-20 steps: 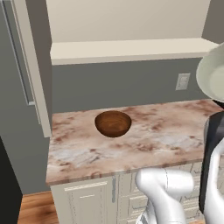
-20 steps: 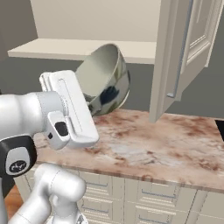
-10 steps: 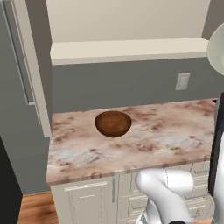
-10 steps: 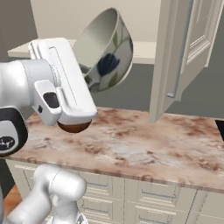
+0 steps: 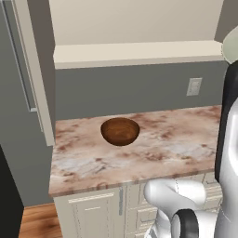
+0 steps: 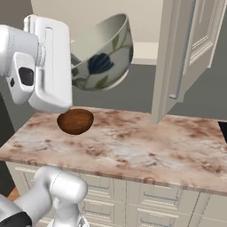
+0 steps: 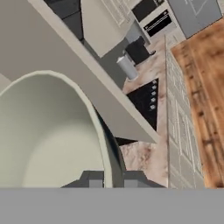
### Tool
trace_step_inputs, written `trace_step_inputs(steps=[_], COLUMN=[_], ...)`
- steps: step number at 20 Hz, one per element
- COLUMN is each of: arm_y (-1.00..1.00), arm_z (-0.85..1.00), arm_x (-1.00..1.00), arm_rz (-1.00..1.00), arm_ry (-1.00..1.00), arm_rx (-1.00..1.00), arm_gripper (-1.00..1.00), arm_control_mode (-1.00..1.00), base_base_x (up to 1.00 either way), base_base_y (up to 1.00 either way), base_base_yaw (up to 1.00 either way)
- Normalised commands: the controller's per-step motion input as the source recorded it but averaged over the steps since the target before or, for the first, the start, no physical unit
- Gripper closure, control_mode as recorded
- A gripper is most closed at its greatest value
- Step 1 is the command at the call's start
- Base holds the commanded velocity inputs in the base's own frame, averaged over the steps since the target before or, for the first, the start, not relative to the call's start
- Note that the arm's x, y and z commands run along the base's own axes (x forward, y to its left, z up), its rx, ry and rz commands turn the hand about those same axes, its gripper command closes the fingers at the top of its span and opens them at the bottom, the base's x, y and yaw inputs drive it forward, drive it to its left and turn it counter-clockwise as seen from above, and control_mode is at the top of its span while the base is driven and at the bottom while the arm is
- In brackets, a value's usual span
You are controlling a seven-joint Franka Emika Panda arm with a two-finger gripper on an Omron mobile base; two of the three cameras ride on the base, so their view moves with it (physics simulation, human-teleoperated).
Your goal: Open the cabinet. Pick the bowls from the counter and place them in the cabinet. Then close the cabinet.
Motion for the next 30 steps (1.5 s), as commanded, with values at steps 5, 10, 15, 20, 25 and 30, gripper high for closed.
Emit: trace_step_inputs(steps=[5,10,15,20,25,30], arm_y=[0.51,0.24,0.0,0.0,0.0,0.0], arm_z=[-0.03,-0.16,-0.51,-0.31,-0.11,0.0], arm_x=[-0.05,0.0,0.07,0.3,0.36,0.48], arm_rz=[0.01,0.01,0.0,0.0,0.01,0.01], arm_ry=[-0.17,-0.11,-0.03,-0.02,-0.18,-0.09], arm_rx=[0.24,0.15,0.11,0.02,-0.02,0.0], arm_gripper=[1.0,1.0,1.0,1.0,1.0,1.0], arm_control_mode=[-1.0,-1.0,-1.0,-1.0,-1.0,-1.0], base_base_x=[0.0,0.0,0.0,0.0,0.0,0.0], base_base_y=[0.0,0.0,0.0,0.0,0.0,0.0], base_base_yaw=[0.0,0.0,0.0,0.0,0.0,0.0])
